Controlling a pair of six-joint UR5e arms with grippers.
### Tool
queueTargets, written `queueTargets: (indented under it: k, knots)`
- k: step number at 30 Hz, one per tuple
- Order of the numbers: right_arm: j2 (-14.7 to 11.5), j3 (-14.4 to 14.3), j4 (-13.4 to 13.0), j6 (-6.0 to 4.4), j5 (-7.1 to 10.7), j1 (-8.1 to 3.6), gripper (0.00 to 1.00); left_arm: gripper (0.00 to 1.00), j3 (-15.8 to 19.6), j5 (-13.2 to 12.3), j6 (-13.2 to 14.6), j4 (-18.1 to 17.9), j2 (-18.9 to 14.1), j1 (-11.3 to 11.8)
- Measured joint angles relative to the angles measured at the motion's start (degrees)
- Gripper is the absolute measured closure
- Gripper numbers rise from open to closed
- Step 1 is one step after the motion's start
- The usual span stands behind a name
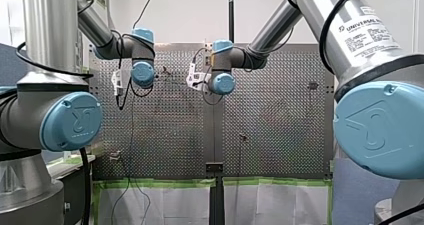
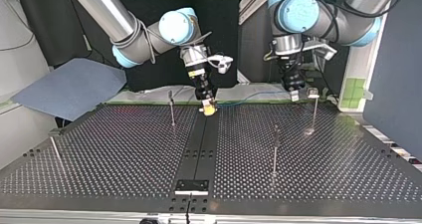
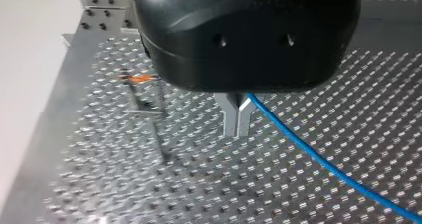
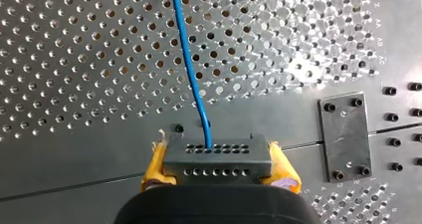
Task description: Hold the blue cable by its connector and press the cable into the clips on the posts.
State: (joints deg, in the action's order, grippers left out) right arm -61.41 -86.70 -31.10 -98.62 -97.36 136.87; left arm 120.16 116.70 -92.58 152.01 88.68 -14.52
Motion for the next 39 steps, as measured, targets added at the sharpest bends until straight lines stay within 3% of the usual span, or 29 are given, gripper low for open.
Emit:
queueTargets:
  k: [4,10,14,21,25,32,39]
  knots:
    - [0.00,0.32,0.22,-0.21,-0.04,0.17,1.00,1.00,-0.30,-1.98,0.26,2.35,-0.10,-0.01]
    - [0.00,1.74,0.81,-0.42,0.10,0.51,1.00,1.00,-1.57,-2.80,0.58,5.40,-1.57,-0.13]
    - [0.02,2.54,1.21,-0.58,0.13,0.67,1.00,1.00,-1.91,-3.24,0.91,5.84,-1.50,-0.33]
    - [0.06,3.51,1.38,-1.37,0.18,0.78,1.00,1.00,-3.36,-2.96,0.99,6.14,-4.42,-0.73]
    - [0.07,4.00,1.45,-2.33,0.61,0.68,1.00,1.00,-4.74,-2.94,0.47,6.66,-4.80,-0.79]
    - [0.11,4.66,1.66,-3.36,1.13,0.17,1.00,1.00,-5.61,-3.57,0.14,6.81,-3.40,-0.74]
    - [0.19,5.27,1.89,-4.38,2.43,-0.48,1.00,1.00,-6.94,-5.02,-0.23,6.68,0.19,-0.41]
